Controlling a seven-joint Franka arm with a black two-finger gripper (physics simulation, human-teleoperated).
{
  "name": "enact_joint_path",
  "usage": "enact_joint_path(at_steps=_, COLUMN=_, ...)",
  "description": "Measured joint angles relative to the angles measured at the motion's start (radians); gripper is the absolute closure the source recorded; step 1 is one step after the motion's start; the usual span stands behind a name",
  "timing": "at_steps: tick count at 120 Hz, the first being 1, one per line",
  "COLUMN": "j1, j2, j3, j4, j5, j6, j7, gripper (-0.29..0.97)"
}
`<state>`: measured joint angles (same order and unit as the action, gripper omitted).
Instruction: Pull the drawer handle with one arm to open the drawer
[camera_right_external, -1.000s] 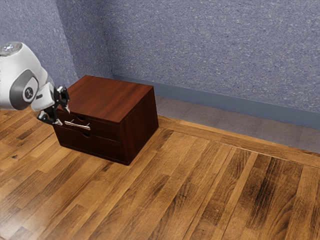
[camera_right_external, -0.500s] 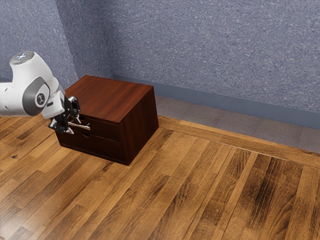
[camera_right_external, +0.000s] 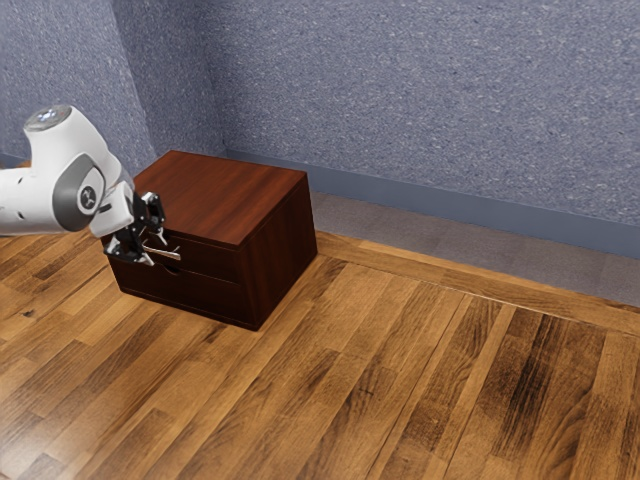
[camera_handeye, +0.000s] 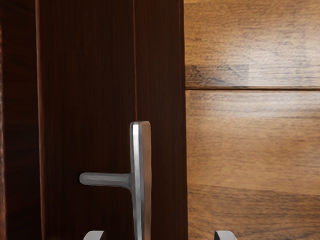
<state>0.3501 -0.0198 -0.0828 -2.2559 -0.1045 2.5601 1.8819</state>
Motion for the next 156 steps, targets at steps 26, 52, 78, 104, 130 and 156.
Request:
enact_joint_path(at_steps=26, j1=0.0, j2=0.016, j3=0.0, j4=0.007, j5=-0.005, j6=0.011, j7=0.004, gripper=0.46)
enact_joint_path(at_steps=52, j1=-0.001, j2=0.027, j3=0.001, j4=0.013, j5=-0.01, j6=0.015, j7=0.007, gripper=0.49)
enact_joint_path(at_steps=78, j1=-0.002, j2=0.035, j3=0.003, j4=0.013, j5=-0.016, j6=0.016, j7=0.008, gripper=0.52)
enact_joint_path(at_steps=104, j1=0.0, j2=0.032, j3=0.005, j4=0.011, j5=-0.021, j6=0.016, j7=0.01, gripper=0.61)
enact_joint_path(at_steps=130, j1=0.003, j2=0.014, j3=0.006, j4=-0.003, j5=-0.025, j6=0.001, j7=0.012, gripper=0.65)
enact_joint_path(at_steps=156, j1=0.01, j2=-0.018, j3=0.007, j4=-0.034, j5=-0.027, j6=-0.042, j7=0.016, gripper=0.7)
